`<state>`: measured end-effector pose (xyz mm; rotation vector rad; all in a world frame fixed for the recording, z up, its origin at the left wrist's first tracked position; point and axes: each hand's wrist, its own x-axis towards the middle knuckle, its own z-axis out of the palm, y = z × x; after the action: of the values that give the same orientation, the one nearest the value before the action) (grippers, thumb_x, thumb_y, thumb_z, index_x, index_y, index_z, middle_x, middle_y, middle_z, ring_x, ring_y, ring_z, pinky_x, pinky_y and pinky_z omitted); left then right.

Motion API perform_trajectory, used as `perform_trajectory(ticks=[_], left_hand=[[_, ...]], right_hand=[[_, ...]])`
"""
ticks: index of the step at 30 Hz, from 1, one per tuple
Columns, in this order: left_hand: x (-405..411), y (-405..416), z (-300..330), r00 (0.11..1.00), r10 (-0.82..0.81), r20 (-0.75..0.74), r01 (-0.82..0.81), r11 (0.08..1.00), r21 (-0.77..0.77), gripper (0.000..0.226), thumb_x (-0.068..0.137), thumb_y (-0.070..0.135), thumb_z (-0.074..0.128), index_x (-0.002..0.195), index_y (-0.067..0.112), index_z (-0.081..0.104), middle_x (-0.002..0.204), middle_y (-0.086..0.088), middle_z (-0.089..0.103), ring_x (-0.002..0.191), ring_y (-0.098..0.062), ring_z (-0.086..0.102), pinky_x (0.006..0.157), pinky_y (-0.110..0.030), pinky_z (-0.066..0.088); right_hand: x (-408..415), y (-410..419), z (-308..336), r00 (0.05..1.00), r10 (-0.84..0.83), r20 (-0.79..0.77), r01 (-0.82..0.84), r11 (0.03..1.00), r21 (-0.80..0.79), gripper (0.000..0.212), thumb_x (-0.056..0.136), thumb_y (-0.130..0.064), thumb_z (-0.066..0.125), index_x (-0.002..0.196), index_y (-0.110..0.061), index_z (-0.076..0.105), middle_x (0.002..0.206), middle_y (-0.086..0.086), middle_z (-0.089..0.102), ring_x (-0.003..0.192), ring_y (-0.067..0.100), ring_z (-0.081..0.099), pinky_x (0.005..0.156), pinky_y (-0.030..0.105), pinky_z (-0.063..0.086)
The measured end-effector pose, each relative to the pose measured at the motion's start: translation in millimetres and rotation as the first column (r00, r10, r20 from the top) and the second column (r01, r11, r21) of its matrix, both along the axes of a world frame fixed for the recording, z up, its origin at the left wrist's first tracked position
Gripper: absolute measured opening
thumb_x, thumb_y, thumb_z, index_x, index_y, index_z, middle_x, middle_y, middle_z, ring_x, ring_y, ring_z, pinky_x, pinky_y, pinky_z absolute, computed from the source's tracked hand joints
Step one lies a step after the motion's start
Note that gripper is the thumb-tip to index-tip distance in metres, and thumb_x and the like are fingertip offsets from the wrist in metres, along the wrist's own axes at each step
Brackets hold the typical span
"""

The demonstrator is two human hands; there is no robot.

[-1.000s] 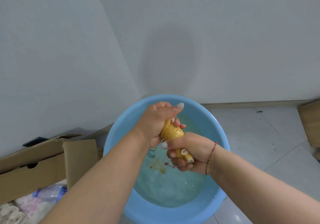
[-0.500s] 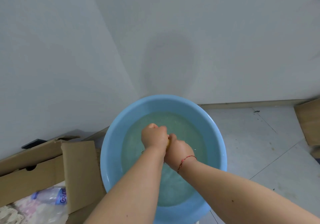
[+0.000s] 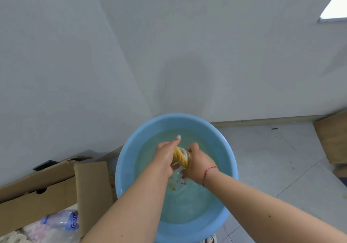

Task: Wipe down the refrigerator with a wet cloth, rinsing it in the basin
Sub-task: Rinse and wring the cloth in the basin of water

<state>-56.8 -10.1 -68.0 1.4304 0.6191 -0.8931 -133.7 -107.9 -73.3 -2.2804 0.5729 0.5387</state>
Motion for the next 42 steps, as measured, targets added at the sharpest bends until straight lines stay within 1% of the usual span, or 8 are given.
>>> perform_trajectory(ticks=[5, 9, 13, 23, 30, 35, 39, 42], left_hand=[[7.0, 19.5, 30.8, 0.999, 0.019, 0.027, -0.014, 0.985, -0.174, 0.017, 0.089, 0.011, 0.066, 0.099, 0.006, 0.053, 0.078, -0.012, 0.053, 0.074, -0.025, 0.058, 0.072, -0.043, 0.058], [13.7, 35.8, 59.1, 0.994, 0.080, -0.077, -0.104, 0.908, -0.405, 0.020, 0.082, 0.005, 0.066, 0.099, 0.004, 0.056, 0.091, -0.015, 0.059, 0.089, -0.029, 0.060, 0.091, -0.045, 0.052], [8.5, 40.4, 90.6, 0.998, -0.006, 0.056, 0.027, 0.925, -0.379, 0.020, 0.087, -0.005, 0.055, 0.103, 0.006, 0.058, 0.087, -0.015, 0.062, 0.079, -0.025, 0.063, 0.075, -0.038, 0.055], [-12.9, 42.0, 175.8, 0.707, -0.505, 0.494, 0.624, 0.775, -0.101, 0.053, 0.066, 0.014, 0.069, 0.118, 0.011, 0.058, 0.107, -0.003, 0.069, 0.097, -0.015, 0.065, 0.082, -0.029, 0.050], [-18.3, 37.8, 210.3, 0.588, -0.478, 0.653, 0.562, 0.822, 0.096, 0.025, 0.090, 0.029, 0.067, 0.106, 0.010, 0.069, 0.105, -0.012, 0.073, 0.101, -0.029, 0.069, 0.088, -0.041, 0.057], [-10.5, 54.7, 235.6, 0.646, -0.316, 0.695, 0.353, 0.931, 0.096, 0.031, 0.102, 0.026, 0.046, 0.104, 0.002, 0.066, 0.095, -0.018, 0.070, 0.085, -0.025, 0.069, 0.071, -0.030, 0.058], [-11.4, 57.2, 266.4, 0.638, -0.250, 0.728, 0.305, 0.951, 0.059, 0.034, 0.101, 0.027, 0.047, 0.091, 0.001, 0.066, 0.081, -0.014, 0.070, 0.073, -0.021, 0.069, 0.061, -0.029, 0.055], [-21.6, 43.1, 287.3, 0.602, -0.263, 0.754, 0.323, 0.944, 0.071, 0.033, 0.102, 0.024, 0.046, 0.094, -0.001, 0.065, 0.085, -0.017, 0.069, 0.073, -0.024, 0.070, 0.062, -0.031, 0.056]], right_hand=[[-7.5, -15.2, 27.0, 0.985, -0.125, 0.116, 0.072, 0.921, 0.383, 0.046, 0.075, -0.007, 0.075, 0.110, -0.020, 0.046, 0.106, 0.005, 0.053, 0.076, 0.014, 0.058, 0.059, 0.022, 0.050], [-11.2, -29.7, 51.1, 0.874, -0.485, -0.019, 0.302, 0.511, 0.805, 0.015, 0.094, -0.019, 0.059, 0.105, -0.008, 0.063, 0.093, 0.013, 0.068, 0.075, 0.020, 0.065, 0.067, 0.034, 0.056], [-3.7, -33.0, 77.7, 0.859, -0.488, 0.152, 0.308, 0.732, 0.607, 0.025, 0.099, -0.030, 0.051, 0.082, -0.022, 0.067, 0.074, -0.006, 0.067, 0.073, 0.011, 0.058, 0.075, 0.027, 0.048], [4.8, -16.5, 172.8, 0.862, -0.416, 0.290, 0.221, 0.823, 0.524, 0.036, 0.088, -0.054, 0.055, 0.090, -0.018, 0.060, 0.079, 0.001, 0.062, 0.070, 0.017, 0.059, 0.076, 0.043, 0.056], [-11.1, -8.7, 219.7, 0.833, -0.552, -0.021, 0.285, 0.397, 0.872, 0.051, 0.096, -0.054, 0.043, 0.068, -0.014, 0.057, 0.061, 0.004, 0.059, 0.052, 0.016, 0.058, 0.051, 0.024, 0.047], [-28.2, -35.7, 235.1, 0.736, -0.674, 0.065, 0.343, 0.454, 0.822, 0.010, 0.092, -0.013, 0.061, 0.091, -0.010, 0.051, 0.074, 0.010, 0.055, 0.061, 0.020, 0.056, 0.057, 0.030, 0.051], [-43.0, -54.5, 240.0, 0.886, -0.363, 0.289, 0.359, 0.931, 0.066, 0.030, 0.082, -0.030, 0.071, 0.105, -0.022, 0.054, 0.091, -0.001, 0.054, 0.095, 0.019, 0.053, 0.082, 0.030, 0.046], [-49.2, -34.5, 263.5, 0.871, -0.235, 0.431, 0.181, 0.970, 0.163, 0.059, 0.070, -0.048, 0.076, 0.119, -0.024, 0.055, 0.107, -0.003, 0.051, 0.106, 0.015, 0.048, 0.092, 0.027, 0.041]])
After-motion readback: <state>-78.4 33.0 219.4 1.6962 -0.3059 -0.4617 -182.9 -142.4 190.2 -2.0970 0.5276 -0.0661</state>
